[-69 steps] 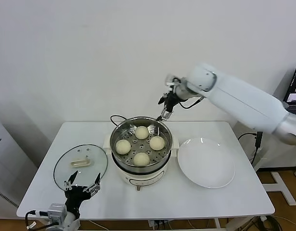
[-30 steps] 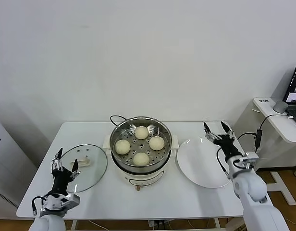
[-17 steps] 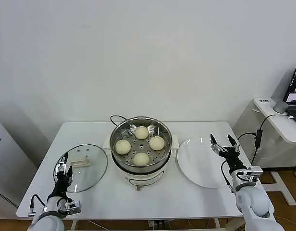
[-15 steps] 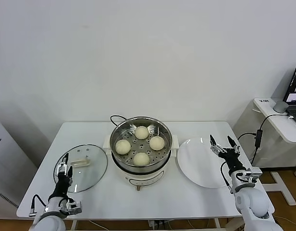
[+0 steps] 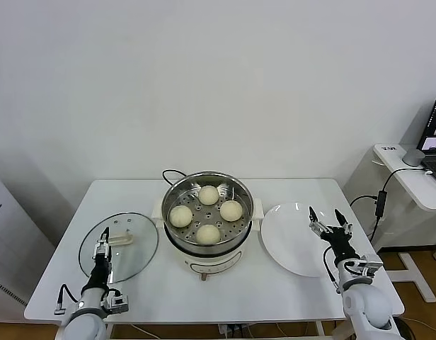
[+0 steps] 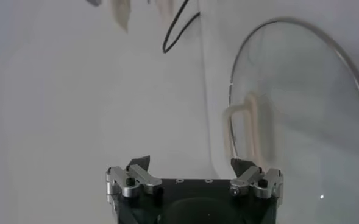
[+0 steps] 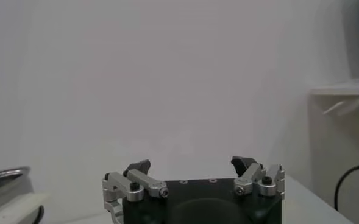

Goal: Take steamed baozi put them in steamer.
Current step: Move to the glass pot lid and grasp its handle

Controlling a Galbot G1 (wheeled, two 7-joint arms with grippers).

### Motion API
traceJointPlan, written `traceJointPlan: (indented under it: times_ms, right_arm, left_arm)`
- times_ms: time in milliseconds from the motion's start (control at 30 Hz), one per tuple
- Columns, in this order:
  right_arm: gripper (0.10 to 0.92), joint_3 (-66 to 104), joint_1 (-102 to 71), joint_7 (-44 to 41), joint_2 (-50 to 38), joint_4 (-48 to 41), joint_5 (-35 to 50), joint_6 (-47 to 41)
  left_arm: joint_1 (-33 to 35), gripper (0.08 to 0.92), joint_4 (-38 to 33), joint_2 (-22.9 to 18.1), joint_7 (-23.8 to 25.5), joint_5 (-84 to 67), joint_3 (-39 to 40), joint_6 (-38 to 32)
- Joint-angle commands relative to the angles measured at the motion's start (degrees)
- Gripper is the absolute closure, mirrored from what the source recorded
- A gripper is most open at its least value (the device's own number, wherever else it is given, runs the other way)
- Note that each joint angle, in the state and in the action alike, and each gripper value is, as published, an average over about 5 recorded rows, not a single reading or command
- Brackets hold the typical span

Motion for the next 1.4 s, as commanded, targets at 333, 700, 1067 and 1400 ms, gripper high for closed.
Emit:
traceJointPlan:
  times_ms: [333, 700, 1067, 1400]
  right_arm:
    - [0.203, 0.26, -0.46, 0.10, 0.52, -0.50, -0.52, 0.34]
    - [0.203, 0.70, -1.16, 0.05, 0.95, -0.51, -0.91, 0.74]
    - [0.203, 1.07, -1.64, 0.05, 1.37, -0.51, -1.28, 0.86]
    - [0.203, 1.09, -1.76, 0.01, 1.72, -0.70, -1.82, 0.89]
  left_arm:
    - [-5.01, 0.177, 6.01, 0.67, -0.50, -0.21, 1.62, -0.20]
    - [-6.60, 0.177, 8.10, 0.94, -0.39, -0.62, 1.72, -0.31]
    - [-9.28, 0.177, 10.40, 1.22, -0.49, -0.80, 1.88, -0.29]
    - [-11.87, 0.177, 12.26, 1.24, -0.22, -0.78, 2.05, -0.19]
